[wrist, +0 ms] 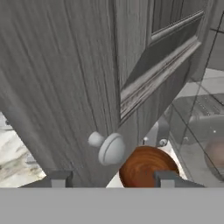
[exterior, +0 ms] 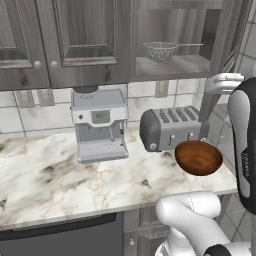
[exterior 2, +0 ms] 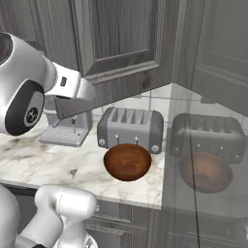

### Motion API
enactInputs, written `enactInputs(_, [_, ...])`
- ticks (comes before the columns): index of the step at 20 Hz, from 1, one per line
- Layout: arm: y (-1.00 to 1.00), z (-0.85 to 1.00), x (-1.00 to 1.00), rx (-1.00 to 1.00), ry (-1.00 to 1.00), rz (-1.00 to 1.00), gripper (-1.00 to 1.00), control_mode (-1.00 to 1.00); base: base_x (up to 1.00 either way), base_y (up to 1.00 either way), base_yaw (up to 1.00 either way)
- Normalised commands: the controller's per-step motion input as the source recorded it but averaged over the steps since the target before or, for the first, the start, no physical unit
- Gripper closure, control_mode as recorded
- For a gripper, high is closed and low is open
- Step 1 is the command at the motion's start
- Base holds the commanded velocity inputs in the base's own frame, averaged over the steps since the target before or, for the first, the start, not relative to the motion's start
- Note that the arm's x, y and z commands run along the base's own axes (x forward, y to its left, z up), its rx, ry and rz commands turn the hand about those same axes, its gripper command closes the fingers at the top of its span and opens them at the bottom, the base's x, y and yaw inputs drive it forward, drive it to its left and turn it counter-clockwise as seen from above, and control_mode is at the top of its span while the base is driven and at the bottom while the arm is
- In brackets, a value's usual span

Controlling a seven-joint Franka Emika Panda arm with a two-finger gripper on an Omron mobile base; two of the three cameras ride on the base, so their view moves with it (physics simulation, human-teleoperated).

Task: Open the cabinet and setup a tea strainer by placing it in the bowl upright.

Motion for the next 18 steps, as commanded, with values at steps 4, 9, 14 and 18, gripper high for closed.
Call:
enactInputs(4, [0.01,0.21,-0.56,-0.10,0.00,-0.13,-1.00,-1.00,0.00,0.00,0.00])
enactInputs(9, [0.07,0.30,-0.73,-0.20,0.00,-0.18,-1.00,-1.00,0.00,0.00,0.00])
enactInputs(14, [0.39,0.15,-0.43,-0.30,0.12,-0.16,-1.00,-1.00,0.00,0.00,0.00])
enactInputs(18, [0.59,0.04,-0.01,-0.30,0.18,-0.12,-1.00,-1.00,0.00,0.00,0.00])
